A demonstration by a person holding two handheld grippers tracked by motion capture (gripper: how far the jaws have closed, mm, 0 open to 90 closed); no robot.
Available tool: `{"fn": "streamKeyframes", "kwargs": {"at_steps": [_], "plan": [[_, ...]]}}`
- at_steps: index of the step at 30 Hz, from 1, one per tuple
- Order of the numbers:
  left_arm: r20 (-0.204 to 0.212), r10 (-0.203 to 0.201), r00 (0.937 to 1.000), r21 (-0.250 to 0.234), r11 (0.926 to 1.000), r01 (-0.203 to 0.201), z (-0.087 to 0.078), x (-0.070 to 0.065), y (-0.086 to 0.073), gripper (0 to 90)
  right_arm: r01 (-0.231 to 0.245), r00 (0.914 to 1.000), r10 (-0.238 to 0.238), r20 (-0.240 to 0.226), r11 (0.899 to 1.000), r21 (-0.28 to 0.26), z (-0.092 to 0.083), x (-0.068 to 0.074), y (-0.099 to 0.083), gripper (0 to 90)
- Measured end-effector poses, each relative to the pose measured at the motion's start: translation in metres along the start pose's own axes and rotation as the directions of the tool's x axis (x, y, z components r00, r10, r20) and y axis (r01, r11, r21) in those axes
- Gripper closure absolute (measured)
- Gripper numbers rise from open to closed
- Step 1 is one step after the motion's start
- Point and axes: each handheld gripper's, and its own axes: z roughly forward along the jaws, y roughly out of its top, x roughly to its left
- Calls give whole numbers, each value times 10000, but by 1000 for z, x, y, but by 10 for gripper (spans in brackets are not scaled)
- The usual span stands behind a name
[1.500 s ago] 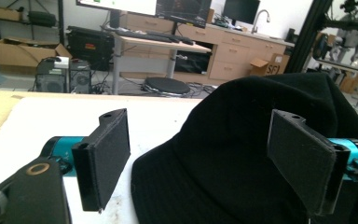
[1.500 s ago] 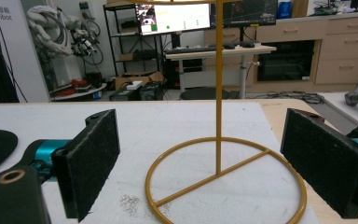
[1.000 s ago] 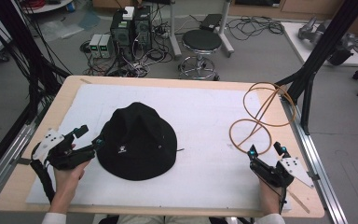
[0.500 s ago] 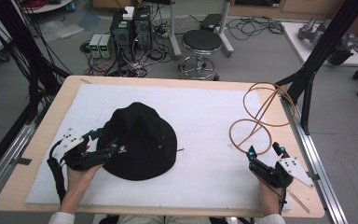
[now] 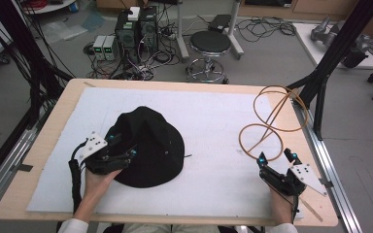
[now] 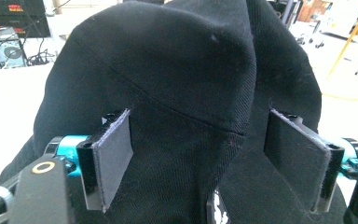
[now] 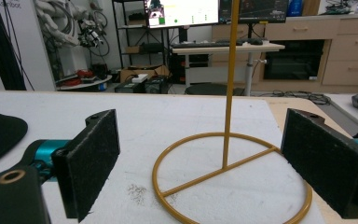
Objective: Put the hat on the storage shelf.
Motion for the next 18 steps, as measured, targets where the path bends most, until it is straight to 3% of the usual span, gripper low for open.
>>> {"fn": "streamKeyframes", "kwargs": {"at_steps": [5,10,13,15,16,18], "plan": [[-228,400,9989,249,9989,-394,7,0,-2,258,-27,10000,27,-2,10000,10,0,0,0,109],[-315,289,9991,509,9983,-272,11,1,-4,278,-49,9999,50,-139,10000,49,0,3,0,109],[-410,495,9979,677,9966,-466,13,0,-4,312,12,9999,-12,-162,10000,30,1,4,0,109],[-556,519,9971,739,9961,-478,15,-2,-4,349,22,9998,-21,-190,10000,9,1,4,1,109],[-1191,659,9907,1030,9932,-537,18,-6,-4,377,25,9997,-26,-224,10000,-23,1,4,1,109],[-1197,463,9917,1036,9940,-339,20,-8,-4,432,4,9995,-7,-304,10000,-90,1,4,1,109]]}}
